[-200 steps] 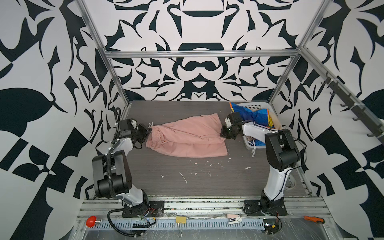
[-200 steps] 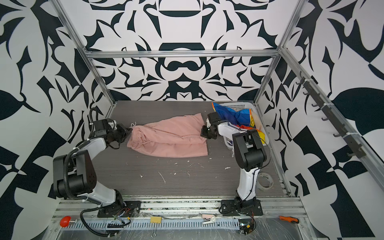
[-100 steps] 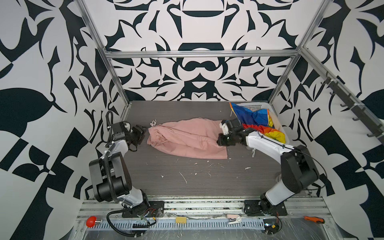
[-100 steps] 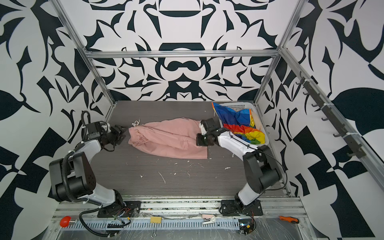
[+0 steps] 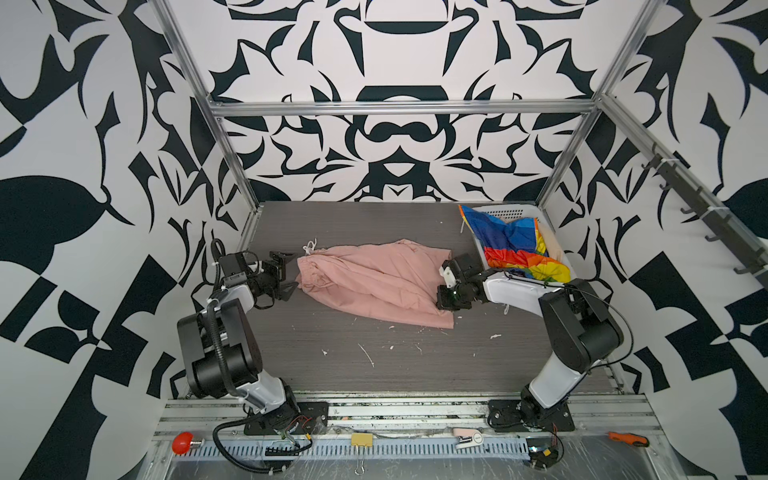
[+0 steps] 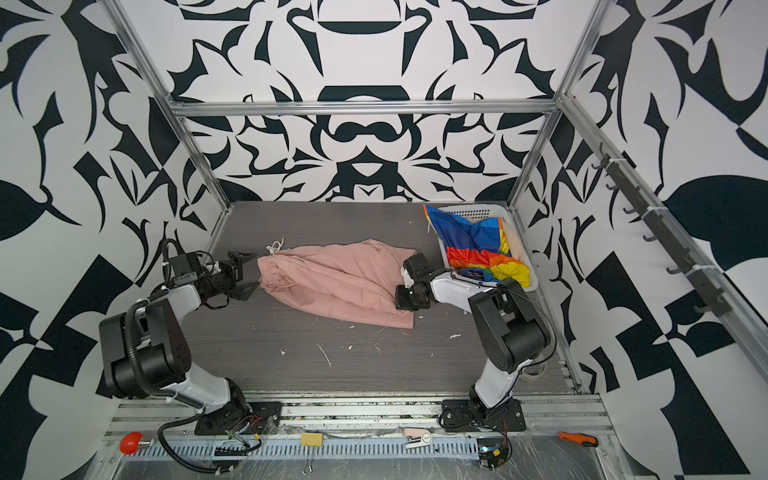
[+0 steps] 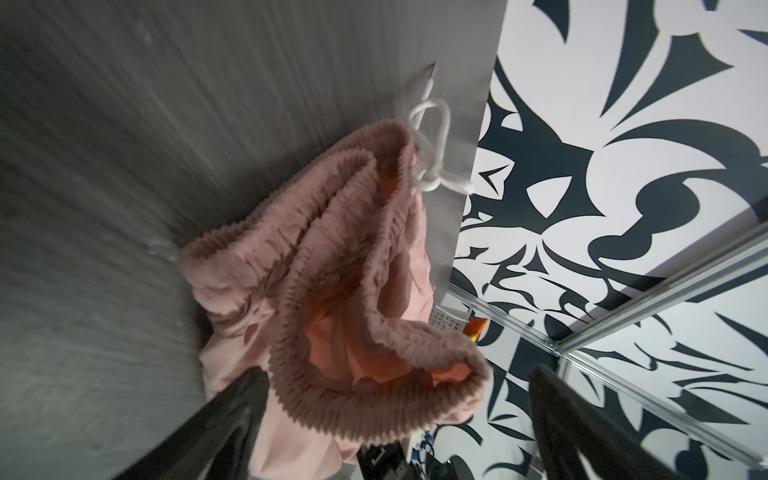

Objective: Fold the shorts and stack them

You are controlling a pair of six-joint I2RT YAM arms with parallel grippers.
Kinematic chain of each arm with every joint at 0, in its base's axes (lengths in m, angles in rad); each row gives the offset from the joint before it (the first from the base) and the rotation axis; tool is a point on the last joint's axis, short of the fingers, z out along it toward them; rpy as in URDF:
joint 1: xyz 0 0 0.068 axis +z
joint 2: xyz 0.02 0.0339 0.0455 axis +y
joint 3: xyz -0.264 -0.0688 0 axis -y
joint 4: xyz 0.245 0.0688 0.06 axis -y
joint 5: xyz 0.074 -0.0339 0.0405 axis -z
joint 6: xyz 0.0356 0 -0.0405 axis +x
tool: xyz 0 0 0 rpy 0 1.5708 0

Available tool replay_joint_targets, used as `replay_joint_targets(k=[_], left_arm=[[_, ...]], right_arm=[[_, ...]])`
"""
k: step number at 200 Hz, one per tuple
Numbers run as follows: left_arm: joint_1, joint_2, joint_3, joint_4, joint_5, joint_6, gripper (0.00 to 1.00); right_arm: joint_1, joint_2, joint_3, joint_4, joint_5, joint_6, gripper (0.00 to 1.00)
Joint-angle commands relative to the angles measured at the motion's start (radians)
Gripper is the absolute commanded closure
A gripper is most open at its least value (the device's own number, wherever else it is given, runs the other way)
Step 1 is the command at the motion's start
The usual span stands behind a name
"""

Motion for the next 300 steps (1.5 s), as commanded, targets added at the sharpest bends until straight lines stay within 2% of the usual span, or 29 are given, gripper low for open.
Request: replay_joint_targets(k=[1, 21, 45, 59, 84, 153, 172, 216, 220, 250, 271, 300], left_arm=[[0.0, -0.034, -0.008, -0.021, 0.109, -0.159, 0.01], [0.0, -0.116, -0.004, -0.095, 0.088, -0.186, 0.01], [-0.018, -0.172, -0.008, -0.098, 0.059, -0.312, 0.01], [-0.085, -0.171, 0.009, -0.097, 0.025, -0.364, 0.01], [-0.127, -0.119, 0.04, -0.102, -0.023, -0.414, 0.01], [-0.126, 0.002, 0.149, -0.14, -0.103, -0.425, 0.0], [-0.126, 0.056, 0.163, -0.118, -0.07, -0.424, 0.05], [-0.107, 0.053, 0.103, -0.107, -0.07, -0.393, 0.14], [-0.105, 0.054, 0.097, -0.102, -0.066, -0.392, 0.19], [-0.102, 0.058, 0.059, -0.064, -0.043, -0.379, 0.32], [-0.101, 0.049, 0.028, -0.023, -0.033, -0.377, 0.5], [-0.101, 0.021, 0.021, 0.054, -0.031, -0.37, 0.99]], right_arm=[[-0.012, 0.012, 0.014, 0.013, 0.019, -0.02, 1.0], [-0.015, 0.017, 0.019, 0.02, 0.017, -0.021, 1.0], [-0.015, 0.035, 0.034, 0.022, 0.015, -0.024, 1.0], [-0.015, 0.042, 0.044, 0.021, 0.016, -0.03, 1.0], [-0.015, 0.046, 0.054, 0.021, 0.021, -0.039, 1.0], [-0.019, -0.001, -0.001, 0.045, 0.049, -0.059, 1.0], [-0.026, -0.001, -0.012, 0.054, 0.049, -0.065, 1.0], [-0.055, -0.021, -0.034, 0.075, 0.044, -0.068, 1.0], [-0.056, -0.023, -0.035, 0.078, 0.045, -0.068, 1.0], [-0.068, -0.027, -0.034, 0.082, 0.043, -0.072, 1.0], [-0.074, -0.039, -0.039, 0.089, 0.048, -0.071, 1.0], [-0.077, -0.042, -0.037, 0.088, 0.049, -0.063, 1.0]])
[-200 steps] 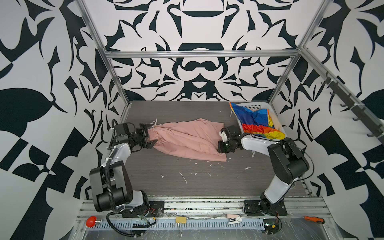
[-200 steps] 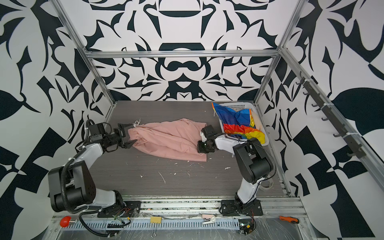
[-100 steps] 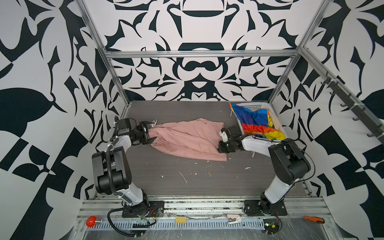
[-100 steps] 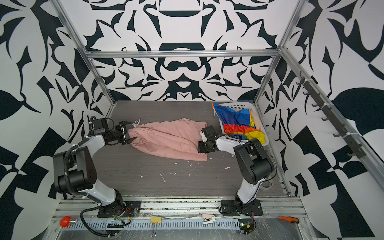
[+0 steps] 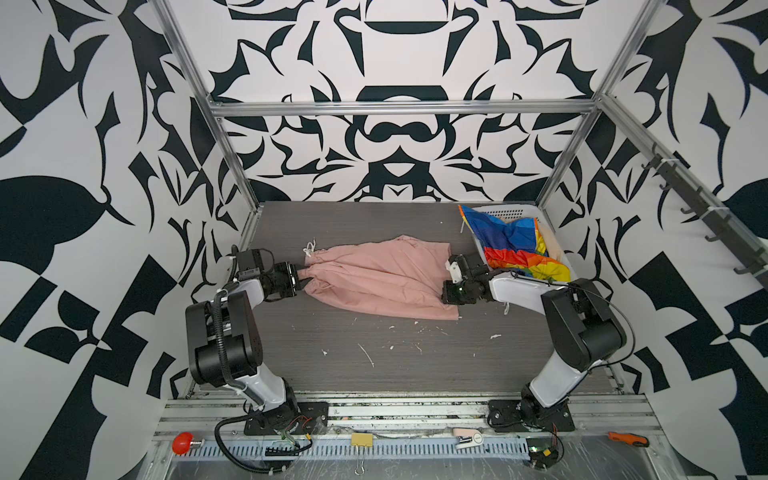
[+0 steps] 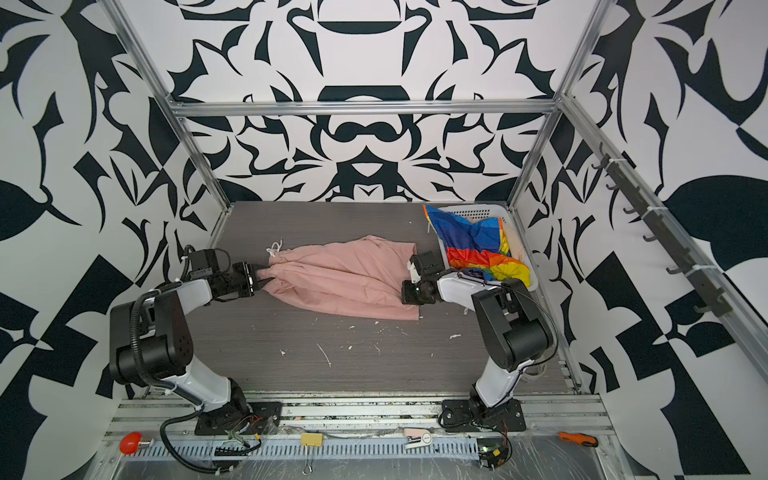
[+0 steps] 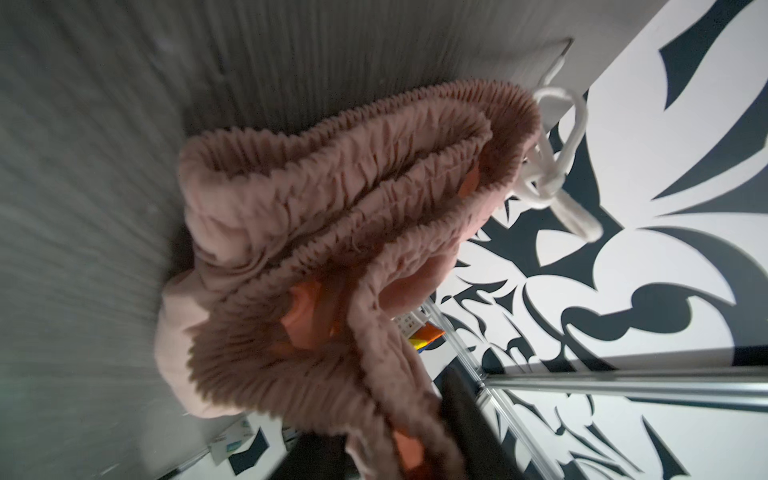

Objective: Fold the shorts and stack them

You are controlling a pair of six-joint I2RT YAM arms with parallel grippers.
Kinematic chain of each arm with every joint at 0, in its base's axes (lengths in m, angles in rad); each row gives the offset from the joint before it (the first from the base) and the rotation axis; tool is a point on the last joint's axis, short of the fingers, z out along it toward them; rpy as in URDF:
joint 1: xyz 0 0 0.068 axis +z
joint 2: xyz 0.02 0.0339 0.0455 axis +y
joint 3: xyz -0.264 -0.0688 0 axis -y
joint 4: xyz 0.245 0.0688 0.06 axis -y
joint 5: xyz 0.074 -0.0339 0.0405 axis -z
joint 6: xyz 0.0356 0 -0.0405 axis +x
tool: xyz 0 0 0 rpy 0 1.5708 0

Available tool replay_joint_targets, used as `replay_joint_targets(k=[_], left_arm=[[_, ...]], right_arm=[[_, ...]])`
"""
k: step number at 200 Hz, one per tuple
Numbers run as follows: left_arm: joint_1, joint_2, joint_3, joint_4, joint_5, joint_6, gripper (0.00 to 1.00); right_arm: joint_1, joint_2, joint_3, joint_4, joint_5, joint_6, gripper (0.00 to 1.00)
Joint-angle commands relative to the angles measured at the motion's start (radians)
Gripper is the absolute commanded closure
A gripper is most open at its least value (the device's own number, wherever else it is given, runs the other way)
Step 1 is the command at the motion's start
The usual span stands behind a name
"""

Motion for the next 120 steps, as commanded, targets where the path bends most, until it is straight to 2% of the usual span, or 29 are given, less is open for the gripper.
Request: replay_joint_targets(k=[1, 48, 100, 120], left_arm=[[0.004, -0.035, -0.003, 0.082, 0.014, 0.006, 1.0], [0.004, -0.006, 0.287, -0.083, 0.011, 0.208, 1.0], [-0.034, 0.181, 0.604, -0.076, 0.018, 0.33, 1.0], [-0.034, 0.247, 0.678, -0.065, 0.021, 0.372, 1.0]], right_arm=[[-0.009, -0.038, -0.006, -0.008, 0.035, -0.005, 1.0], [-0.072, -0.097, 0.103, -0.059, -0.027, 0.039, 1.0], [-0.166, 0.017, 0.49, -0.18, -0.078, 0.063, 1.0], [-0.184, 0.062, 0.624, -0.218, -0.093, 0.073, 1.0]])
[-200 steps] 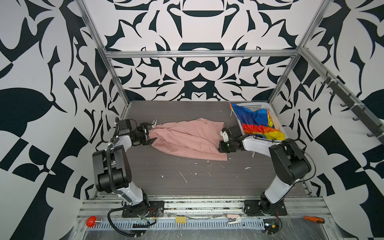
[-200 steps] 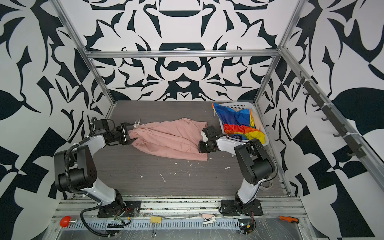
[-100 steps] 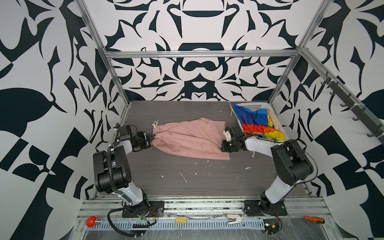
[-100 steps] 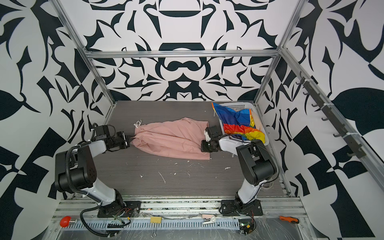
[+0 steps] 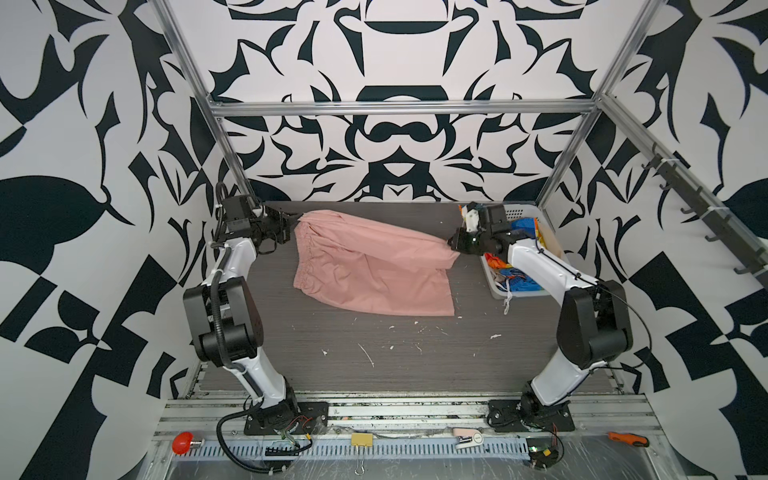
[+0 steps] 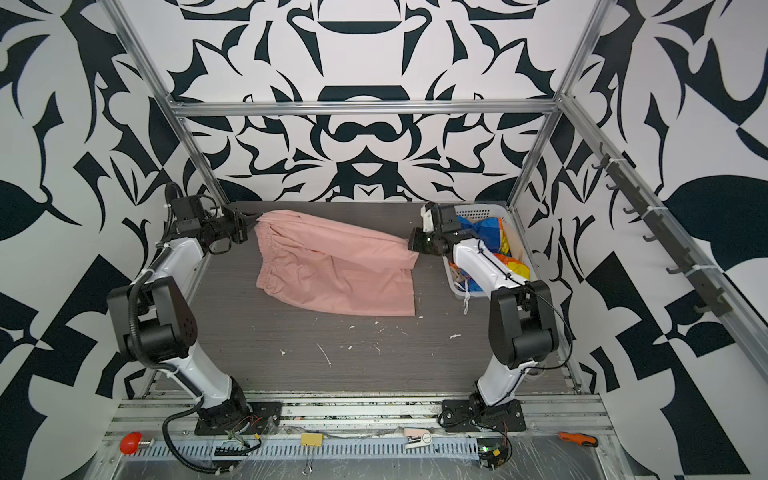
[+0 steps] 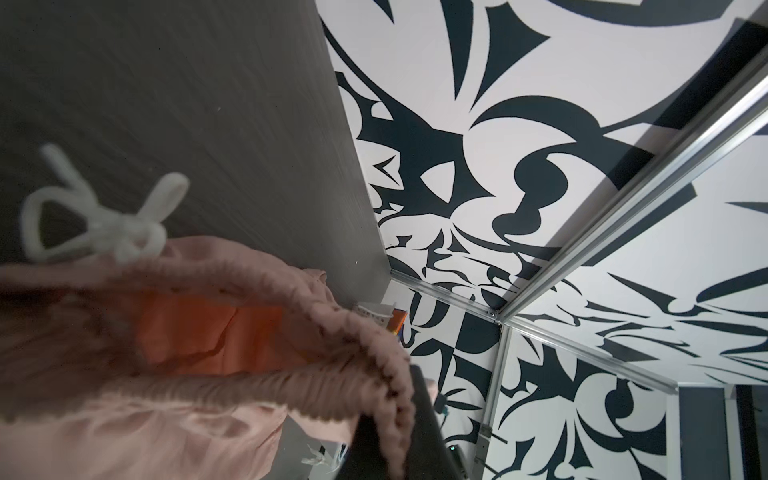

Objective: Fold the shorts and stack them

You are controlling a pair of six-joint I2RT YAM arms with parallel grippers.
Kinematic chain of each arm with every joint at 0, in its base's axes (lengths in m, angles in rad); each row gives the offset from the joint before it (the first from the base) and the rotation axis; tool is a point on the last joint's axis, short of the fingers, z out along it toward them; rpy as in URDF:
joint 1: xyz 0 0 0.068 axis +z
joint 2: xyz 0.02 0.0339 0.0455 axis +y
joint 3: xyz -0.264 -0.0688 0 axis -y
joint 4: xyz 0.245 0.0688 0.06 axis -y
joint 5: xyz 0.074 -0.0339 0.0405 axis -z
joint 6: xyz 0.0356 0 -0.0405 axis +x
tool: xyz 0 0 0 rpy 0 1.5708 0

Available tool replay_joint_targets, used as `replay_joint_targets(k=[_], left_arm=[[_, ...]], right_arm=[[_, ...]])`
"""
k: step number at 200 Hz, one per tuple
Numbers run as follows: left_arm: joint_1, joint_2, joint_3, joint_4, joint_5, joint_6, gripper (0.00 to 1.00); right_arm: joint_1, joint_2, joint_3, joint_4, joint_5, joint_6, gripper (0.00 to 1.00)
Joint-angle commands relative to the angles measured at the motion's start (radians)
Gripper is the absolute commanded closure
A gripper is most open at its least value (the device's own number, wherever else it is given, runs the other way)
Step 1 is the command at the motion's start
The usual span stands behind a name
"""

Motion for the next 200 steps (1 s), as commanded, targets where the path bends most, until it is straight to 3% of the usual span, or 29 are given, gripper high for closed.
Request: replay_joint_targets(k=[1, 15, 33, 95, 143, 159, 182, 200], left_arm=[[0.005, 0.072, 0.079, 0.004, -0.007, 0.09, 1.0], [0.006, 0.097, 0.091, 0.049, 0.016, 0.1, 1.0], [0.015, 0.105, 0.077, 0.055, 0.023, 0.133, 1.0], [0.104, 0.083, -0.224, 0.165, -0.028, 0.147, 1.0], [0.149, 0.044, -0.358, 0.121, -0.068, 0.225, 0.99], [0.15, 0.04, -0.38, 0.121, -0.058, 0.235, 0.95], [0.156, 0.014, -0.379, 0.074, -0.054, 0.276, 0.8], [0.162, -0.041, -0.365, -0.006, -0.085, 0.331, 0.65]], right_arm=[[-0.026, 0.04, 0.135, -0.1, -0.009, 0.022, 1.0], [-0.026, 0.048, 0.188, -0.133, -0.008, 0.013, 1.0], [-0.021, 0.017, 0.141, -0.144, -0.018, 0.01, 1.0], [0.166, -0.114, -0.412, 0.052, 0.029, 0.093, 1.0], [0.23, -0.068, -0.604, 0.171, 0.067, 0.143, 1.0], [0.23, -0.058, -0.604, 0.17, 0.076, 0.133, 1.0], [0.237, -0.077, -0.594, 0.145, 0.084, 0.118, 1.0], [0.243, -0.122, -0.588, 0.101, 0.1, 0.094, 0.9]])
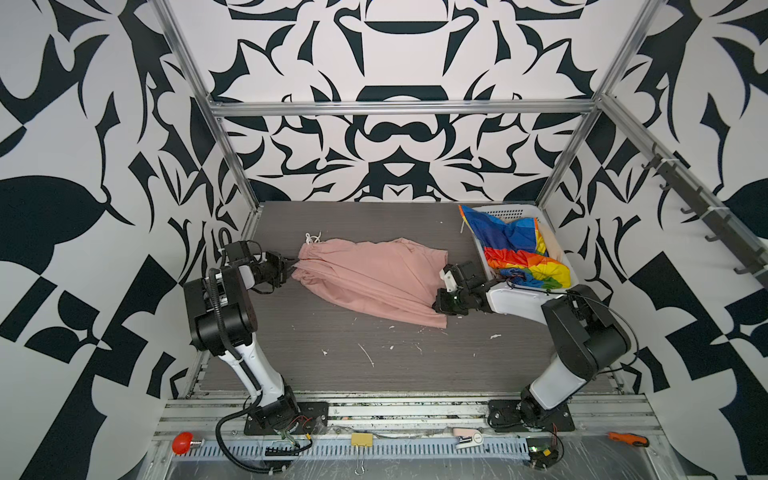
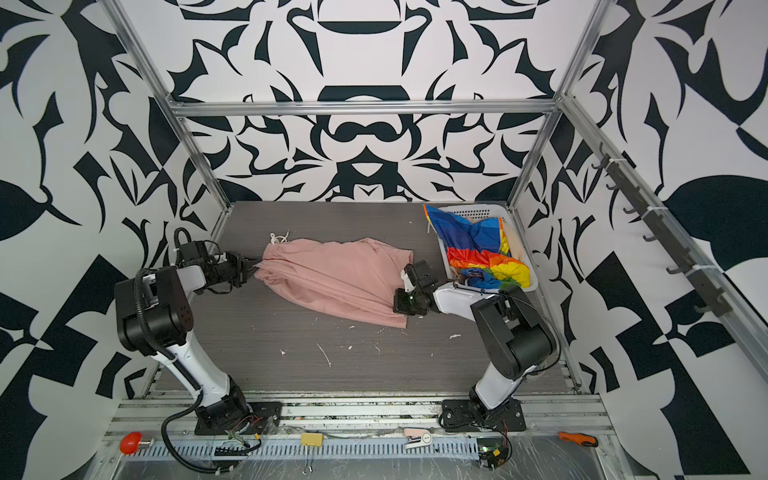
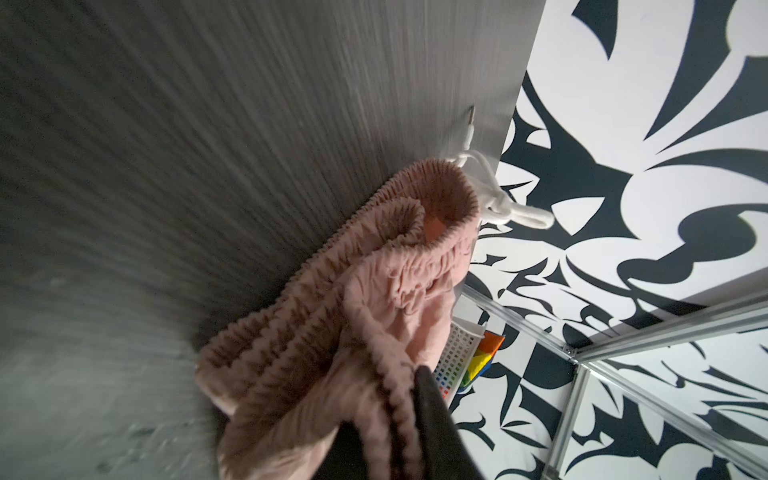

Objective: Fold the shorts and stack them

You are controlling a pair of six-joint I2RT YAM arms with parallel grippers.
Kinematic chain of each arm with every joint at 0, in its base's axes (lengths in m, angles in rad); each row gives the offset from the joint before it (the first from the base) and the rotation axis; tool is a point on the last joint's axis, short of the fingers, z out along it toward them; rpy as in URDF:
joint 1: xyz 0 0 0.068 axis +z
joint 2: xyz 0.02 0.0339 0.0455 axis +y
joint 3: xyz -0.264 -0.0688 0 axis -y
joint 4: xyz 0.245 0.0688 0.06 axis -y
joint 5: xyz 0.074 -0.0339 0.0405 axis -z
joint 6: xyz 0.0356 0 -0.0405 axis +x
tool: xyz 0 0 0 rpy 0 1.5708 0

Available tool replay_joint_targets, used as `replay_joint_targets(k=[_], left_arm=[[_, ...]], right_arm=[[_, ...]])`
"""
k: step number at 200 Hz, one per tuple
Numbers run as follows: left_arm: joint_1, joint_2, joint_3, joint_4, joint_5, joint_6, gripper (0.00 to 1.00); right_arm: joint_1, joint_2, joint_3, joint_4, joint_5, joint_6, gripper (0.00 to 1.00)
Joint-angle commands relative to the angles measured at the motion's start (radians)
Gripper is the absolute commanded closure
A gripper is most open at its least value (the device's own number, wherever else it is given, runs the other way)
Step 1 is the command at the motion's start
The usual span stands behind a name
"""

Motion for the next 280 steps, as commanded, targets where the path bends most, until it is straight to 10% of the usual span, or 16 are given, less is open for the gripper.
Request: replay_joint_targets(k=[1, 17, 68, 77, 130, 247, 280], left_arm=[[0.03, -0.093, 0.019, -0.076, -0.078, 0.09, 0.64], [0.031, -0.136, 0.063, -0.185, -0.131, 0.151, 0.42], [0.027, -0.235, 0.183, -0.42, -0.292, 0.28, 0.29], [0.003, -0.25, 0.183, -0.393, -0.272, 0.255, 0.0], [-0.327, -0.155, 0.163, -0.261, -0.119, 0.1, 0.01], [-0.21, -0.183, -0.165, -0.225, -0.165, 0.235, 0.01], [-0.231, -0.402, -0.052, -0.342, -0.426, 0.407, 0.01]], right_arm=[[-0.002, -0.056, -0.004, -0.101, 0.089, -0.034, 0.89], [-0.002, -0.127, 0.008, -0.156, 0.098, -0.058, 0.83], [-0.002, -0.328, 0.112, -0.319, 0.125, -0.069, 0.59], [-0.002, -0.34, 0.119, -0.306, 0.111, -0.046, 0.54], [0.097, -0.156, 0.104, -0.099, 0.012, 0.111, 0.46], [0.029, 0.032, 0.004, -0.081, 0.062, 0.028, 0.44], [-0.004, -0.05, 0.102, -0.184, 0.088, -0.036, 0.41]])
